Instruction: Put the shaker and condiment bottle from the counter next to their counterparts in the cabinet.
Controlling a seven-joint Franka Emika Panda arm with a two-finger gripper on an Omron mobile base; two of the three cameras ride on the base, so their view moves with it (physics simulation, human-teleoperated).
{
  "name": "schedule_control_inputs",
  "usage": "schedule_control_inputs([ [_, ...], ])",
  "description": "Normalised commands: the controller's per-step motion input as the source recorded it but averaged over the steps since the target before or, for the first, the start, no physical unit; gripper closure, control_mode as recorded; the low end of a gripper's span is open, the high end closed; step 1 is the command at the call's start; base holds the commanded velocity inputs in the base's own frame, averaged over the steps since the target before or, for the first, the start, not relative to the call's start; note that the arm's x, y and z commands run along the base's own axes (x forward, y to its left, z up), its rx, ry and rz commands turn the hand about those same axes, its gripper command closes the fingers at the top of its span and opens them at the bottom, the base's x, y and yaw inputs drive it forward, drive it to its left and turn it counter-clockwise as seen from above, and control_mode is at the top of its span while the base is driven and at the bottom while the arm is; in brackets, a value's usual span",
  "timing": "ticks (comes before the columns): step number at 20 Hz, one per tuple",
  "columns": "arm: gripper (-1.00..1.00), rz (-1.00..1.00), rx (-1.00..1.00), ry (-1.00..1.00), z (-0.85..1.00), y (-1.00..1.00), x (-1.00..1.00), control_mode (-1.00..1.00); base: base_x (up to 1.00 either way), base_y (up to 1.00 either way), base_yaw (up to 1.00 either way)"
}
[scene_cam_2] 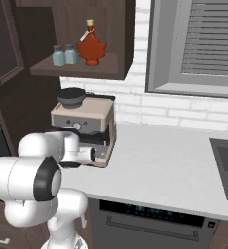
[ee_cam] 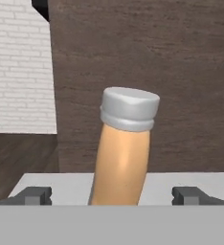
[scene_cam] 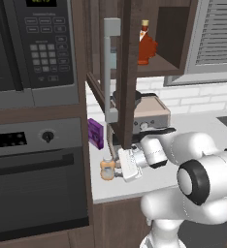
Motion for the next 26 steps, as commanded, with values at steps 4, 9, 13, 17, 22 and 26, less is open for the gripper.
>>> schedule_control_inputs([
  [4,-1.0,-0.11,0.0,0.0,-0.33,0.29,-0.4,-1.0,0.0,0.0,0.0],
  [9,-1.0,-0.11,0.0,0.0,-0.3,0.22,-0.35,-1.0,0.0,0.0,0.0],
  [13,-1.0,-0.11,0.0,0.0,-0.26,0.18,-0.35,-1.0,0.0,0.0,0.0],
  [17,1.0,-0.11,0.0,0.0,-0.26,0.21,-0.29,-1.0,0.0,0.0,0.0],
  [22,1.0,-0.11,0.0,0.0,-0.11,0.05,-0.24,-1.0,0.0,0.0,0.0],
  [26,1.0,-0.1,0.0,0.0,0.0,0.0,-0.19,-1.0,0.0,0.0,0.0],
])
